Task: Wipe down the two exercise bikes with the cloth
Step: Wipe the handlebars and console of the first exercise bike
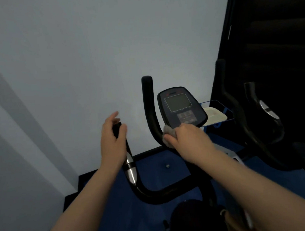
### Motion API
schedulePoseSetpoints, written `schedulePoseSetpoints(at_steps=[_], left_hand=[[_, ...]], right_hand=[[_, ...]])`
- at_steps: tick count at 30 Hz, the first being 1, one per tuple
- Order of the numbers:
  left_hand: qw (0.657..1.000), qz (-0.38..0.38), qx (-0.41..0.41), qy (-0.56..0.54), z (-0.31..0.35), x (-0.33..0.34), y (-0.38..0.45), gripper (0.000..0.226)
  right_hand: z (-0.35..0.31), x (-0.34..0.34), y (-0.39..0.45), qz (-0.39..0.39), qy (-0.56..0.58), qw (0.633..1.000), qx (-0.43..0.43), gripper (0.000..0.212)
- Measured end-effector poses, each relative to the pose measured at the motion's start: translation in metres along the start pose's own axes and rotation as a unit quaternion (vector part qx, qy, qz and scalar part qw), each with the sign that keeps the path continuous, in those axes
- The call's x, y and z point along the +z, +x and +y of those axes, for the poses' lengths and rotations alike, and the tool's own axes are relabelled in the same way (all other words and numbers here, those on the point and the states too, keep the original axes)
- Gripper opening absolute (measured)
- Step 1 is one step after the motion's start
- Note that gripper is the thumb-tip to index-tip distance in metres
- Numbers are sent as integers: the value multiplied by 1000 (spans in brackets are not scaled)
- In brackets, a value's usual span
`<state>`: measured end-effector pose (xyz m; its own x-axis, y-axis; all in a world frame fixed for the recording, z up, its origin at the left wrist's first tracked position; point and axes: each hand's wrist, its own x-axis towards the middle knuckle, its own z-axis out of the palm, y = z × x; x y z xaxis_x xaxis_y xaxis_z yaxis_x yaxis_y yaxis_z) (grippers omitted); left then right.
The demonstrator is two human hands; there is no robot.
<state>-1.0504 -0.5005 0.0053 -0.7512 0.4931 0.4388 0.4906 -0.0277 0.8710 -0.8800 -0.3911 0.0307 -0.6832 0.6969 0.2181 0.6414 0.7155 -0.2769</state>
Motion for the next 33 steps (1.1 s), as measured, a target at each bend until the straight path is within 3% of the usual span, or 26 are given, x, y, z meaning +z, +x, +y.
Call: schedulePoseSetpoints(at_steps=[2,5,8,13,14,18,21,25,29,33], left_hand=[[1000,-14,-6,-20,-2,4,1,18],[999,-13,-6,-28,-4,4,-3,11],[999,-19,-9,-27,-4,3,-6,12],[999,-21,-16,-48,-3,4,-5,11],[998,-24,-20,-51,-3,4,-5,11],[998,-23,-22,-50,-2,4,-6,11],[998,-24,-21,-49,-2,4,-7,12],[998,-22,-23,-59,-2,4,-7,12],[998,-20,-29,-60,-1,4,-7,13],[998,-27,-28,-55,-2,3,-6,13]], right_hand=[[-9,-11,23,-12,61,998,18,49],[-37,-3,55,66,176,982,29,45],[-53,12,48,95,116,988,34,41],[-34,-11,42,-35,36,998,44,42],[-34,-19,50,-19,57,997,51,41],[-52,-22,84,178,212,960,40,38],[-62,-3,82,174,213,959,64,39],[-39,2,68,79,180,977,88,38],[-49,-26,90,247,296,922,42,33],[-67,-22,104,264,239,934,-18,30]])
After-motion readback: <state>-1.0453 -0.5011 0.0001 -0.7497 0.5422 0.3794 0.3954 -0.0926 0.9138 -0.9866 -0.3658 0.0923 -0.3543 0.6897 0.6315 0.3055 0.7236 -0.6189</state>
